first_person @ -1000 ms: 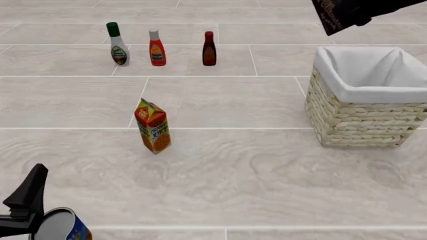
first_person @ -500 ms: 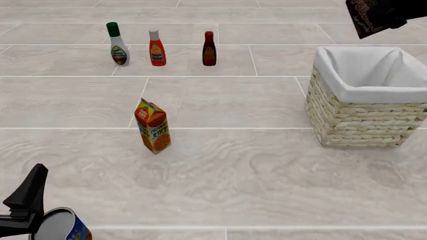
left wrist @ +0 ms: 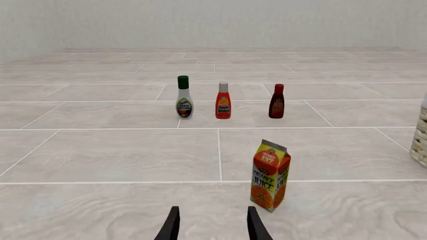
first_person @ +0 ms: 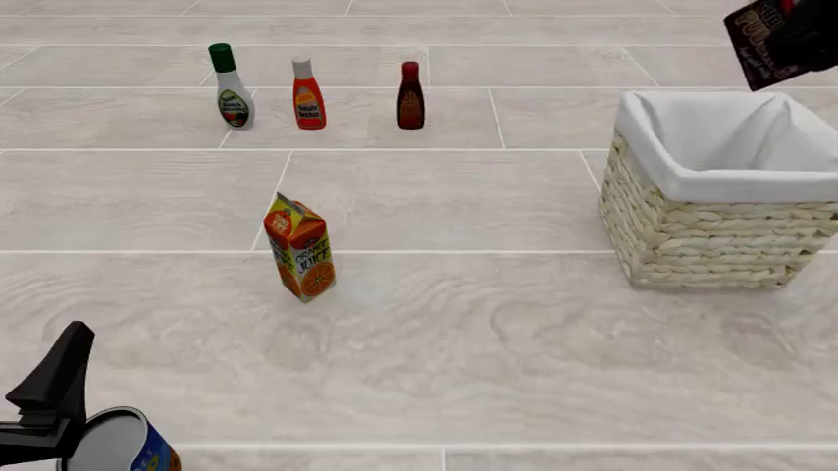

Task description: Pick the chocolate pudding and place it in the basket.

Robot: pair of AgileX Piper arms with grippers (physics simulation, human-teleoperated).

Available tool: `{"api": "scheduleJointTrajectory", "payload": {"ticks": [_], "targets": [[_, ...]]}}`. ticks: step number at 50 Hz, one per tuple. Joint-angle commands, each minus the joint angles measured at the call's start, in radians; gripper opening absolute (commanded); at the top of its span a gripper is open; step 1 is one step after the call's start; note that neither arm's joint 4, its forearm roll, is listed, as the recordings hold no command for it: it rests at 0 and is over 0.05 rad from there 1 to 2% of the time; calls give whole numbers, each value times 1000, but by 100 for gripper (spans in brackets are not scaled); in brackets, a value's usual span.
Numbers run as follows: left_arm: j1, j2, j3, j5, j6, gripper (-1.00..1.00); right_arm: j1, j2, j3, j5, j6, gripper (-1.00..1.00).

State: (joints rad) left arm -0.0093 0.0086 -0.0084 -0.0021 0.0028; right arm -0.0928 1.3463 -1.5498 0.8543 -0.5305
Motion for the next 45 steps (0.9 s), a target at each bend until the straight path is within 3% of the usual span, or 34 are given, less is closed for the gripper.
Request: {"api": "scheduleJointTrajectory", "payload": {"ticks": [1,13,30,33,45], "targets": [[0,-3,2,0,0,100,-26,14,-13,10,-1,-100],[0,-3,2,0,0,100,-75,100,-122,74,-63,-100],[0,-3,2,0,0,100,-121,195,-167,113,-152,-100],[0,-3,2,0,0,100,-151,212,-166,115,-216,-100],[0,-3,2,0,0,100,-131,314,-331,188,-241,-100]]}}
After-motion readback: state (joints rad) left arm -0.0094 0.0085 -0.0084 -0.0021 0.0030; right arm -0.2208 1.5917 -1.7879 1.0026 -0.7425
